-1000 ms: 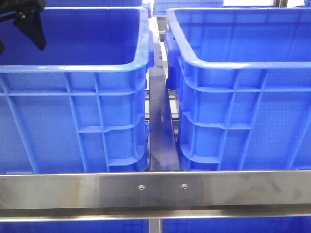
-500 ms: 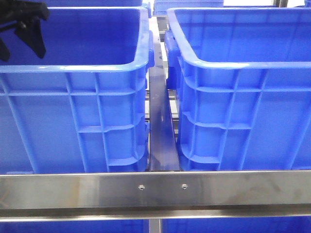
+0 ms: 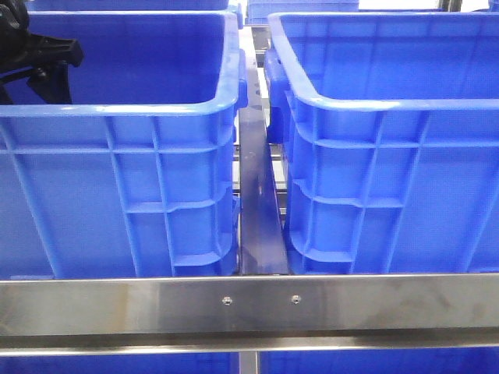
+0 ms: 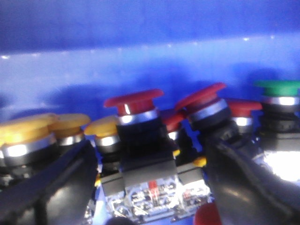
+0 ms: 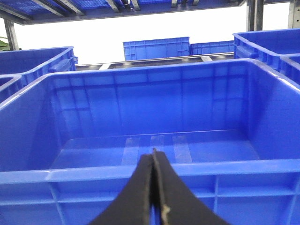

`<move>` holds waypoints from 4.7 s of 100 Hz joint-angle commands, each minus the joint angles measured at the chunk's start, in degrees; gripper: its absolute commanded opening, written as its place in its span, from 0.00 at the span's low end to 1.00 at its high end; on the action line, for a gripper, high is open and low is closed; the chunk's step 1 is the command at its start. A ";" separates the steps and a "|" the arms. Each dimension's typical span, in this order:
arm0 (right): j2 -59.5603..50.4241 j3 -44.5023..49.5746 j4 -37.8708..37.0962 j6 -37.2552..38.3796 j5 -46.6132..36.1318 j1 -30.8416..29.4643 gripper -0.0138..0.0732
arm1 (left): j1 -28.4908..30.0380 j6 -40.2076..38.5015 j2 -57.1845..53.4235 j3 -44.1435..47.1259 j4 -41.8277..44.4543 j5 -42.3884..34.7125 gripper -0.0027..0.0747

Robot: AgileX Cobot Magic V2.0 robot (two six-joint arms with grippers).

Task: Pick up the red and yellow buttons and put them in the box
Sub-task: 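Lower the left gripper and close it on the red-capped button, then lift the red-capped button out of the bin with the left gripper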

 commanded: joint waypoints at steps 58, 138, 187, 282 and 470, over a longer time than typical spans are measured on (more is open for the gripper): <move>-1.20 -0.09 -0.26 -0.21 -4.83 0.16 0.08 | 0.81 -1.05 -2.48 -1.96 -0.01 -7.51 0.60; -1.20 -0.09 -0.26 -0.21 -4.83 0.16 0.08 | 1.30 -1.14 1.01 -1.96 -0.23 -7.20 0.60; -1.20 -0.09 -0.26 -0.21 -4.83 0.16 0.08 | 1.30 -1.14 2.83 -1.96 -0.23 -7.43 0.50; -1.20 -0.09 -0.26 -0.21 -4.83 0.16 0.08 | -2.78 2.46 -14.32 -1.23 -0.23 4.40 0.01; 3.22 -20.15 6.22 12.53 17.66 2.89 0.74 | -38.33 2.46 -32.46 4.04 -8.20 -2.82 0.01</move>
